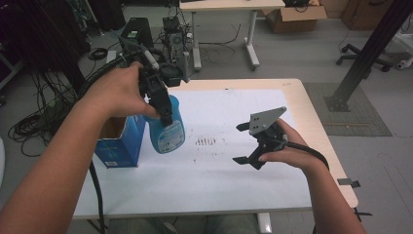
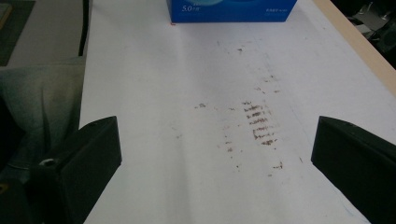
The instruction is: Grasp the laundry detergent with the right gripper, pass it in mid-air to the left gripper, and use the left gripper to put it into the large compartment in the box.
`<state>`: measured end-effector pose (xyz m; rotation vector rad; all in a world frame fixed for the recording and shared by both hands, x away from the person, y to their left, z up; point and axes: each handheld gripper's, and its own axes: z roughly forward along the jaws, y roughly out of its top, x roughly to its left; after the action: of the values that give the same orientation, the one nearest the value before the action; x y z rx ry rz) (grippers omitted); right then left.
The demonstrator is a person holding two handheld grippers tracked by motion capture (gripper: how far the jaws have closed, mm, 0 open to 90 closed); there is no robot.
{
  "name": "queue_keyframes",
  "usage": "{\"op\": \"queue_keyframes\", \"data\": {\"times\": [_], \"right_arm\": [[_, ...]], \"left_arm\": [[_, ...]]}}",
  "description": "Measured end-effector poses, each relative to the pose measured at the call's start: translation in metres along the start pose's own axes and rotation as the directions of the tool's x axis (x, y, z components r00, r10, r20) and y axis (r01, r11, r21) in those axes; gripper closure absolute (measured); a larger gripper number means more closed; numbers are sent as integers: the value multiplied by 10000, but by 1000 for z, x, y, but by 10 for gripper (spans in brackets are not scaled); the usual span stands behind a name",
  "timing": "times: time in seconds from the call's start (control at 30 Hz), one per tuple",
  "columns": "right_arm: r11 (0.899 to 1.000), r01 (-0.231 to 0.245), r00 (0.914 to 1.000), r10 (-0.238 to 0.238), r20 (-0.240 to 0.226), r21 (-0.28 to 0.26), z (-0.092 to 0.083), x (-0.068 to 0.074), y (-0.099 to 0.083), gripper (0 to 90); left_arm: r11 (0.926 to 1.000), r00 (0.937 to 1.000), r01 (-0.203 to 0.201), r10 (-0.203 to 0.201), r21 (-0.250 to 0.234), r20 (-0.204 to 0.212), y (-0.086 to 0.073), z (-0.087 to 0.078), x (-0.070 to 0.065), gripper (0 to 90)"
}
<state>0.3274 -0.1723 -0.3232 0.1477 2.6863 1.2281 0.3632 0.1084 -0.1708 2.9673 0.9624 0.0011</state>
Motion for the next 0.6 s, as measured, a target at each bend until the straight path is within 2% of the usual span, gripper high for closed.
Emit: {"op": "queue_keyframes", "data": {"times": [0.07,0.13,0.2,0.27,0.33,0.37,0.4,0.43,0.47,0.5,0.53,0.57,0.6], "right_arm": [[10000,3,10000,-3,-14,22,-2,-1,-2,18],[10000,-52,10000,52,17,63,-4,-2,-3,17],[9999,-53,10000,52,44,105,-6,-4,-5,18],[9999,-28,9999,27,140,125,-7,-4,-6,18],[9999,-32,9999,30,104,130,-8,-4,-7,19],[9999,-25,10000,23,97,147,-9,-4,-8,20],[9999,-23,9999,21,99,142,-9,-4,-8,19],[9998,-3,9999,1,101,189,-10,-5,-8,20],[9998,9,9999,-11,105,217,-10,-5,-9,20],[9997,-15,9999,12,124,251,-11,-5,-9,20],[9997,-8,9999,5,122,259,-11,-6,-9,19],[9997,-8,9999,5,122,259,-11,-6,-9,19],[9996,7,9999,-10,110,269,-12,-7,-9,20]], "left_arm": [[9988,9988,485,-485,-37,41,-1,-6,6,383],[9937,9937,1113,-1111,-156,121,-3,-12,12,383],[9742,9739,2251,-2244,-180,332,-8,-18,24,383],[9550,9555,2941,-2928,-386,372,-14,-24,32,382],[9394,9400,3405,-3393,-406,349,-19,-29,40,382],[9276,9285,3711,-3699,-420,327,-23,-32,45,382],[9209,9217,3877,-3866,-403,327,-26,-34,49,382],[9209,9217,3877,-3866,-403,327,-26,-34,49,382],[9015,9028,4300,-4287,-502,339,-32,-39,57,382],[8904,8917,4525,-4513,-489,343,-35,-42,60,382],[8770,8780,4785,-4773,-439,360,-38,-44,64,382],[8770,8780,4785,-4773,-439,360,-38,-44,64,382],[8667,8678,4968,-4956,-453,358,-41,-47,67,382]]}}
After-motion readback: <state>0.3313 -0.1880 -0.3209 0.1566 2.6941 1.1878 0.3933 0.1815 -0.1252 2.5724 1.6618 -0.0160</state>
